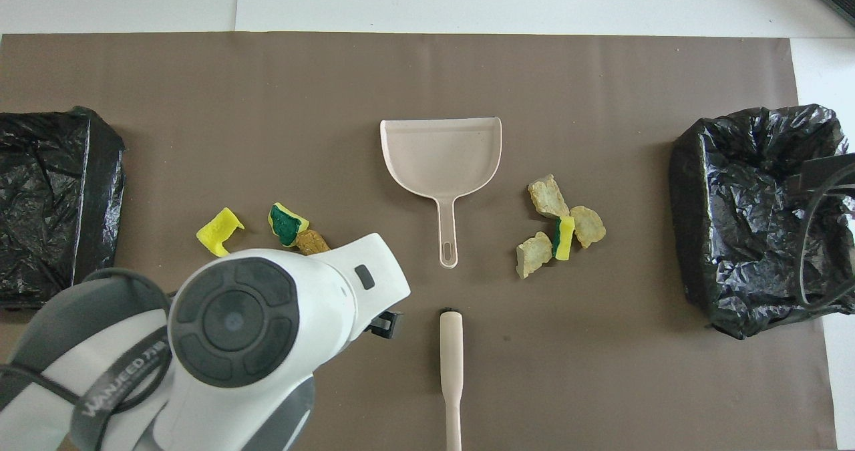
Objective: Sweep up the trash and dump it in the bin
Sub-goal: 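Reach the left gripper down and grasp the beige brush handle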
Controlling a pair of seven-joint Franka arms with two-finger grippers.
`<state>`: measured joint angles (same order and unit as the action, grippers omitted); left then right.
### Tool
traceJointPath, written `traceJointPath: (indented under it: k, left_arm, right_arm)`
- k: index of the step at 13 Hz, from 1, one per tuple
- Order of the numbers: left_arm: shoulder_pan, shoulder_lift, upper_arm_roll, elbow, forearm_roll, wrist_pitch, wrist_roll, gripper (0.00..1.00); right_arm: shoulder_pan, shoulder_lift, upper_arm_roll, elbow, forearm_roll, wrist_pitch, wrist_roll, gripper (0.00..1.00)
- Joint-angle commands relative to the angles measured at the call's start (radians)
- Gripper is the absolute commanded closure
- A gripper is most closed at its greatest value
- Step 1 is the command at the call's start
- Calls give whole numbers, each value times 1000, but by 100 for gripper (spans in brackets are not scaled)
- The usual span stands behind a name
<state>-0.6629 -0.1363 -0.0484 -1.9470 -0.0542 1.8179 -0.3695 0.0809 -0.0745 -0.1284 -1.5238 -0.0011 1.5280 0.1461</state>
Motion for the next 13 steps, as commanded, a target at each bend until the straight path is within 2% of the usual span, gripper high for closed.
traceJointPath:
  k: [1,3,6,10,13]
  left_arm:
    - [-99,-52,22,-120,-42,95,-135,0]
    - [-139,-71,21,-145,-68,112,-173,0]
    - [-239,-8,22,-176,-69,170,-306,0]
    - [-360,-5,22,-315,-69,334,-434,0]
    - [-414,36,22,-342,-69,389,-526,0]
  right_arm:
    - [0,-18,-2,-18,-2,0,-10,0]
    - [0,-18,-2,-18,-2,0,-10,0]
    - [0,-18,-2,-18,-2,0,-10,0]
    - [0,-18,-2,-18,-2,0,-10,0]
    - [0,-18,-2,-18,-2,0,-10,0]
